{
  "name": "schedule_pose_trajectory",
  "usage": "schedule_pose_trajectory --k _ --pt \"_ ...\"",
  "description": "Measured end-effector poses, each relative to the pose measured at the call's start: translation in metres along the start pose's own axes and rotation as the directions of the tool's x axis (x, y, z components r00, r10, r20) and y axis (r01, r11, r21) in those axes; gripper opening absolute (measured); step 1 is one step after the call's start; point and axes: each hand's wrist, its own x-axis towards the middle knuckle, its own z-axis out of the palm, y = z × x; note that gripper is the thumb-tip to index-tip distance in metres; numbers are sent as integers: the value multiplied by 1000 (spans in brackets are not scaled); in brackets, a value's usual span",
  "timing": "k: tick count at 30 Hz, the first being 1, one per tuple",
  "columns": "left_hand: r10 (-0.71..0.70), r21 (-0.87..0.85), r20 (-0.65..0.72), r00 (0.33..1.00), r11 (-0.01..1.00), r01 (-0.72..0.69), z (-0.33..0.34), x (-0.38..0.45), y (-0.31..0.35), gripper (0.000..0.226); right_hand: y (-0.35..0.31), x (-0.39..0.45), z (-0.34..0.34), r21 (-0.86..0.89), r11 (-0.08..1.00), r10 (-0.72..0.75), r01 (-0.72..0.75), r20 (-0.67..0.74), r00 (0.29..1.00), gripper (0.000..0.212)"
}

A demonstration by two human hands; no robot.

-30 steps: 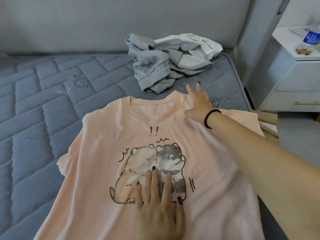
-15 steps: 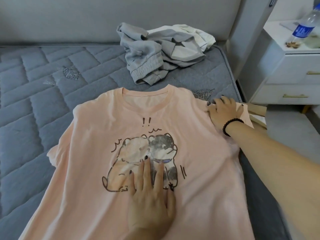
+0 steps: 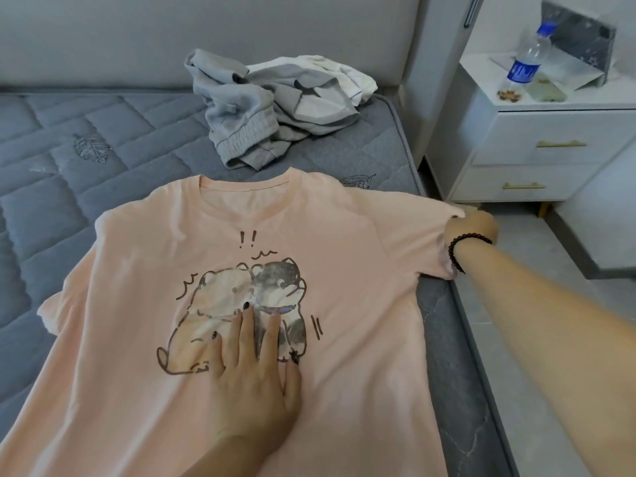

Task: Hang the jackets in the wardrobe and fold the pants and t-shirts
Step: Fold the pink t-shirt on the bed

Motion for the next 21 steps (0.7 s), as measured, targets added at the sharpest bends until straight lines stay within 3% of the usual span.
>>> schedule_pose_trajectory --k 2,5,8,10,15,18,21 --pt "-1 -2 -6 1000 1000 1 0 0 0 69 4 0 0 -16 993 121 -120 139 983 43" --pt "6 -2 2 1000 1000 -6 -1 0 0 69 11 -12 -2 111 985 99 -132 263 960 34" --pt "7 -7 24 1000 1000 -7 -2 0 -1 69 32 -35 -5 240 971 -13 -20 136 991 19" --pt "7 -2 46 999 1000 -7 -4 0 1 68 46 -54 -1 306 950 -97 59 107 990 24" --pt "22 -9 120 993 1000 -21 -6 -1 -2 74 55 -65 8 236 969 -96 78 67 993 24" --pt "149 -20 140 979 989 -148 -8 -3 -3 91 53 -54 -1 184 981 -76 64 59 995 27" --pt "304 -25 129 944 952 -304 -9 -4 -2 93 48 -53 -8 167 985 -58 38 116 992 23"
